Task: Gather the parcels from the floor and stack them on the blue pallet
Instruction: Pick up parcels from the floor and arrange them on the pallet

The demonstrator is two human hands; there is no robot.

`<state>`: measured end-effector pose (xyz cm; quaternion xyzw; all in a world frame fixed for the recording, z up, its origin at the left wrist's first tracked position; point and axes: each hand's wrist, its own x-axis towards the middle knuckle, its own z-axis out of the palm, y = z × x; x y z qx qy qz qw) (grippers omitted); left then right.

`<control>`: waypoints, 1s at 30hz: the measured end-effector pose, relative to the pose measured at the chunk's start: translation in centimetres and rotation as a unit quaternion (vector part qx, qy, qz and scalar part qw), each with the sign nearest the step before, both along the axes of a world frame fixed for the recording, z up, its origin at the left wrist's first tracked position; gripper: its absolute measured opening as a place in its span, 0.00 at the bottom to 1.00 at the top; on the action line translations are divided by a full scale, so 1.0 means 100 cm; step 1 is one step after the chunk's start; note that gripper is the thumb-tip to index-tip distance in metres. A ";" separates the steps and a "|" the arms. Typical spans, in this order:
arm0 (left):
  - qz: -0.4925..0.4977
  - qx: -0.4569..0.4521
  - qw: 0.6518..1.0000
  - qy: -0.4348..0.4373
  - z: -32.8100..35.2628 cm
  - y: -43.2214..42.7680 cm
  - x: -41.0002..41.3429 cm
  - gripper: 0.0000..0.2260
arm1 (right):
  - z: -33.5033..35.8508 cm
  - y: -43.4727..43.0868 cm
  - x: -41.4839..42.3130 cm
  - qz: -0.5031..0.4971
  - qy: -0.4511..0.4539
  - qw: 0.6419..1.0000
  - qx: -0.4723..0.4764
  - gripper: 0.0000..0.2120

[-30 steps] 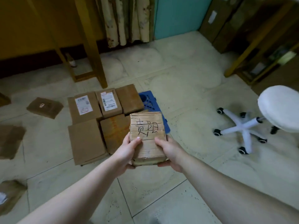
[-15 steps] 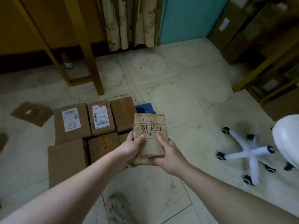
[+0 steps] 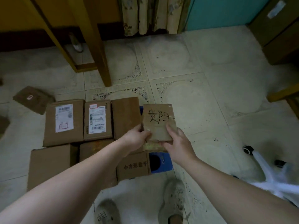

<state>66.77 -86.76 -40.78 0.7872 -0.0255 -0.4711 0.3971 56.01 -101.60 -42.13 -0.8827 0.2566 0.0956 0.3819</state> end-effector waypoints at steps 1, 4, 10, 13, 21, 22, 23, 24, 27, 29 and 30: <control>0.005 0.012 1.000 -0.008 -0.007 -0.007 0.006 0.19 | -0.009 -0.009 0.006 0.016 -0.002 1.000 -0.005 0.34; -0.003 0.107 0.993 -0.058 -0.035 -0.020 0.042 0.23 | -0.039 -0.043 0.044 0.053 -0.031 0.998 0.002 0.34; -0.196 0.251 0.924 -0.213 -0.132 -0.021 0.055 0.31 | -0.125 -0.091 0.081 0.107 -0.026 0.994 -0.004 0.34; -0.218 0.267 0.910 -0.232 -0.163 -0.017 0.056 0.31 | -0.165 -0.100 0.099 0.125 -0.026 0.992 -0.023 0.35; -0.216 0.269 0.895 -0.285 -0.203 -0.006 0.051 0.29 | -0.239 -0.081 0.111 0.165 0.051 0.985 0.006 0.35; -0.213 0.265 0.901 -0.270 -0.205 -0.003 0.052 0.29 | -0.244 -0.078 0.110 0.185 0.092 0.978 0.010 0.36; -0.208 0.262 0.907 -0.255 -0.207 0.001 0.055 0.29 | -0.246 -0.076 0.111 0.205 0.131 0.970 0.011 0.37; -0.201 0.261 0.914 -0.238 -0.209 0.005 0.057 0.30 | -0.245 -0.074 0.111 0.217 0.167 0.962 0.011 0.39; -0.165 0.248 0.934 -0.199 -0.206 0.013 0.059 0.30 | -0.227 -0.069 0.114 0.213 0.209 0.954 0.009 0.42; -0.142 0.239 0.944 -0.180 -0.195 0.015 0.056 0.30 | -0.206 -0.065 0.112 0.212 0.195 0.957 0.012 0.41; -0.138 0.239 0.946 -0.171 -0.182 0.015 0.053 0.30 | -0.190 -0.063 0.111 0.218 0.188 0.958 0.012 0.40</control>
